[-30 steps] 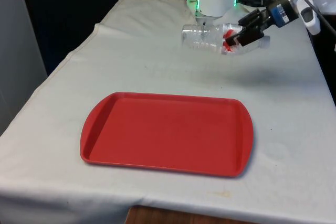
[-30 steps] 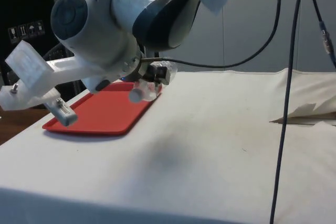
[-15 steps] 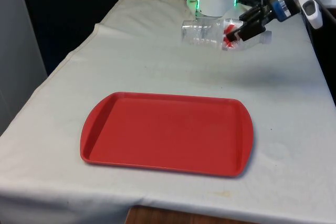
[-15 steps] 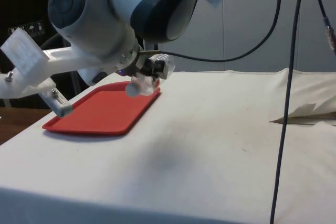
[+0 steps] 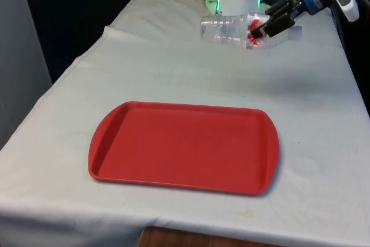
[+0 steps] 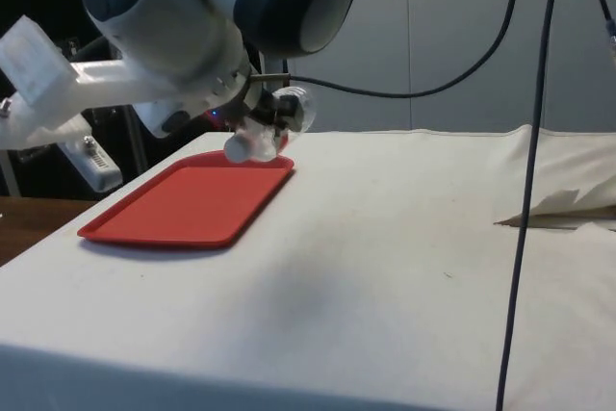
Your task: Place the bottle upright on the tray.
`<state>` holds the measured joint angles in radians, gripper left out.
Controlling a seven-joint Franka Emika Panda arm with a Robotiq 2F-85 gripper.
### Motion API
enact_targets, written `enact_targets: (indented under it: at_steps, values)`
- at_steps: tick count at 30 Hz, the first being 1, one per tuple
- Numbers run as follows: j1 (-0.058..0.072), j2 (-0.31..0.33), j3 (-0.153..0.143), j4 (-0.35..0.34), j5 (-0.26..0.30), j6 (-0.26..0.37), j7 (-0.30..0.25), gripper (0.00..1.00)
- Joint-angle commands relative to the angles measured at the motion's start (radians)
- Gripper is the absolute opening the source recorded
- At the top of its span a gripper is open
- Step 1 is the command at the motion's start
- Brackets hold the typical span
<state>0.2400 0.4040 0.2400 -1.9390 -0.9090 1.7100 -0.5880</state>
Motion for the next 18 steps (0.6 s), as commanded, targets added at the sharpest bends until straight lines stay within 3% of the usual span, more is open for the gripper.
enact_targets:
  at_steps: [1,5,6,7,15,16,18]
  values:
    - [-0.003,-0.006,0.002,0.000,0.009,0.003,-0.006,0.33]
    - [-0.006,-0.012,0.002,0.002,0.016,0.011,-0.005,0.33]
    - [-0.001,-0.007,0.000,0.003,0.006,0.002,0.000,0.33]
    - [-0.007,-0.013,0.002,0.002,0.018,0.015,-0.004,0.33]
    - [-0.019,-0.023,0.001,-0.003,0.037,0.062,0.012,0.33]
    - [-0.013,-0.014,-0.001,0.004,0.030,0.044,0.012,0.33]
    - [-0.021,-0.025,0.001,-0.004,0.042,0.072,0.015,0.33]
